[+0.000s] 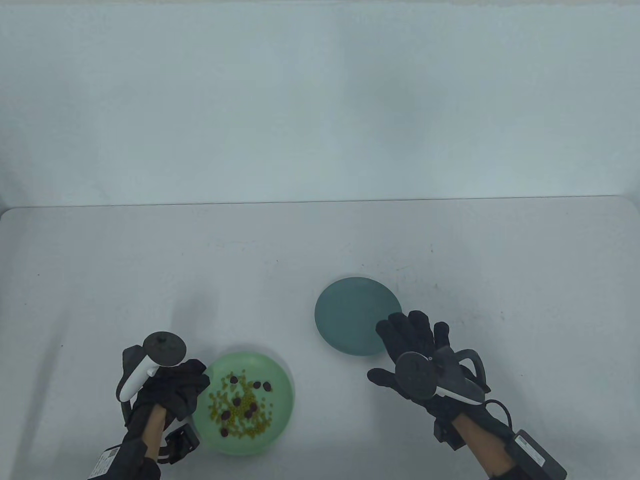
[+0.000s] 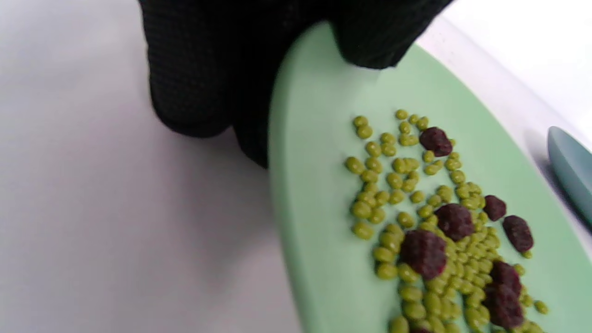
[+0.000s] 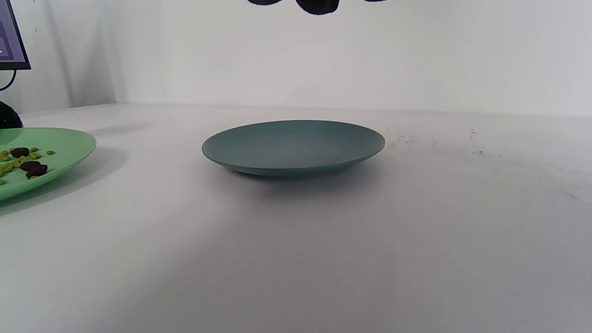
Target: Pick cranberries with hand pinch into plate
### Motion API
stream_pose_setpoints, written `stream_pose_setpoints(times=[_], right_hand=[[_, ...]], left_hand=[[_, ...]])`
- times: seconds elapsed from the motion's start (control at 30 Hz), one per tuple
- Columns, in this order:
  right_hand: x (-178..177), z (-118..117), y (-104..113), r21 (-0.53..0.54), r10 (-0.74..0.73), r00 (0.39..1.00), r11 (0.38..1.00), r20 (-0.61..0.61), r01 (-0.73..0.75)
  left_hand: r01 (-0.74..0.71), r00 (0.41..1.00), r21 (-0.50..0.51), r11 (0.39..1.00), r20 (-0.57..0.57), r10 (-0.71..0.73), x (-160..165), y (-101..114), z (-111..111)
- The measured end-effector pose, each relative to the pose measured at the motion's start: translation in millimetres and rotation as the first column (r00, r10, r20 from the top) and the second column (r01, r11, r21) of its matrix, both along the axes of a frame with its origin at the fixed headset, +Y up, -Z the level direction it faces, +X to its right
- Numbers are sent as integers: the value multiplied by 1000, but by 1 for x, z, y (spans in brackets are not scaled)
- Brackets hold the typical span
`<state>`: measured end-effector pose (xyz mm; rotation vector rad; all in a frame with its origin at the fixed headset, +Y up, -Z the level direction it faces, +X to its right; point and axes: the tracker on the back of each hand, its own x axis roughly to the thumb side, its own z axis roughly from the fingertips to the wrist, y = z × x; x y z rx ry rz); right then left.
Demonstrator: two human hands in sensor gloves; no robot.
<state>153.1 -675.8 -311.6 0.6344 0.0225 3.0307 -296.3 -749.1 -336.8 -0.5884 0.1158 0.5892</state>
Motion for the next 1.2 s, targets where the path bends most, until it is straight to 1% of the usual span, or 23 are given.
stream_pose_setpoints(times=[0.17,0.37,0.57,0.87,1.2], right_hand=[[1,-1,0,-1,-5,1000,1000,7,5],[3,-2,2,3,-18,1000,1000,14,18],[3,-3,-1,-12,-11,1000,1000,12,11],[3,-4,-2,-18,-12,1000,1000,8,12],[5,-5,-2,-25,-19,1000,999,21,20]], left_hand=[[-32,999,3,999,3,32,3,0,0],[-87,996,44,995,-11,88,3,12,0],[-125,991,108,986,-26,128,5,30,-3],[-179,979,234,956,-56,197,19,64,-9],[-238,945,360,902,-130,301,40,81,-8]])
